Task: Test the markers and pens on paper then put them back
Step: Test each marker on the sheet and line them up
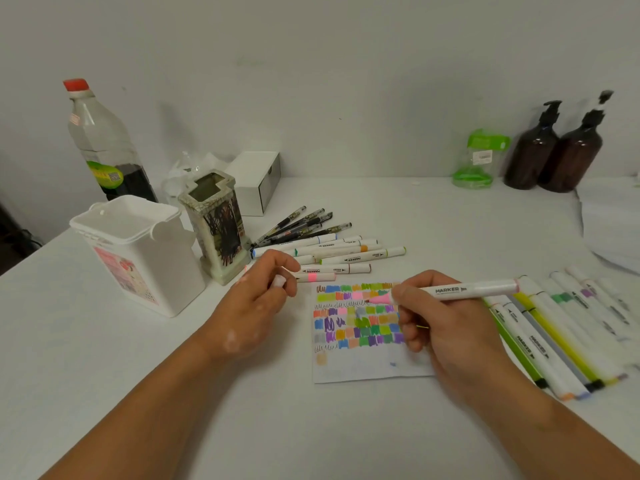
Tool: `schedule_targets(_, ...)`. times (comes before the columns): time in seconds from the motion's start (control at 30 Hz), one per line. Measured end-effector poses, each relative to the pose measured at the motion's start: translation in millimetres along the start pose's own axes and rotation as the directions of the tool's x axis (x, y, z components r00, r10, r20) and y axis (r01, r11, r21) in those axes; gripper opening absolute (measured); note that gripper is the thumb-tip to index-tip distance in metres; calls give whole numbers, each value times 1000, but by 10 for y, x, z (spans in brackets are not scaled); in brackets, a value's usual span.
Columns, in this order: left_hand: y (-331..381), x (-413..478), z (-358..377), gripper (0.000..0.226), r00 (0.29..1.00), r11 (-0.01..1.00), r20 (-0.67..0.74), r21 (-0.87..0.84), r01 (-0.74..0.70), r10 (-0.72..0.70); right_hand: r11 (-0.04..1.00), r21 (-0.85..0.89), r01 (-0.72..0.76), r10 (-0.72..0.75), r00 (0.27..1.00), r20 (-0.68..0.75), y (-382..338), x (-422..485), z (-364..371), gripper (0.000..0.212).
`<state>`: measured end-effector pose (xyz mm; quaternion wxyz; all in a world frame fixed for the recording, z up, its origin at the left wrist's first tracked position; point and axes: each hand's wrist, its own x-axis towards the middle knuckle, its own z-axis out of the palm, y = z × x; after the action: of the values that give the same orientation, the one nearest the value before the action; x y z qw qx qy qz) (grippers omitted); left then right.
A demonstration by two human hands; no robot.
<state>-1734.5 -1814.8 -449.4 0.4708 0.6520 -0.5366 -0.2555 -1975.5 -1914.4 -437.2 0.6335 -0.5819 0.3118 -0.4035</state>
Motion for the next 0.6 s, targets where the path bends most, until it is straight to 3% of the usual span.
schedule_targets(0.13,61,-22,86,39,1000,983,27,-181,15,-11,999,-26,19,-18,999,46,17,6,-5,13)
schedule_targets(0.23,96,-36,118,41,992,858,128,-507,80,-17,1000,13,7,-7,998,57,24,13,-6,9)
schedule_targets(0.3,117,-46,128,42,982,794,190,-593,133,-23,995,96,-25,18,997,73,18,24,-6,5)
schedule_targets(0.5,133,-72,194,20,982,880,186,-466,95,-8,992,123,-4,-9,994,107,-6,15,-9,8)
schedule_targets(0.6,151,-84,217,20,988,908,152,-412,75,-13,992,120,31,-46,992,119,2,9,-7,6)
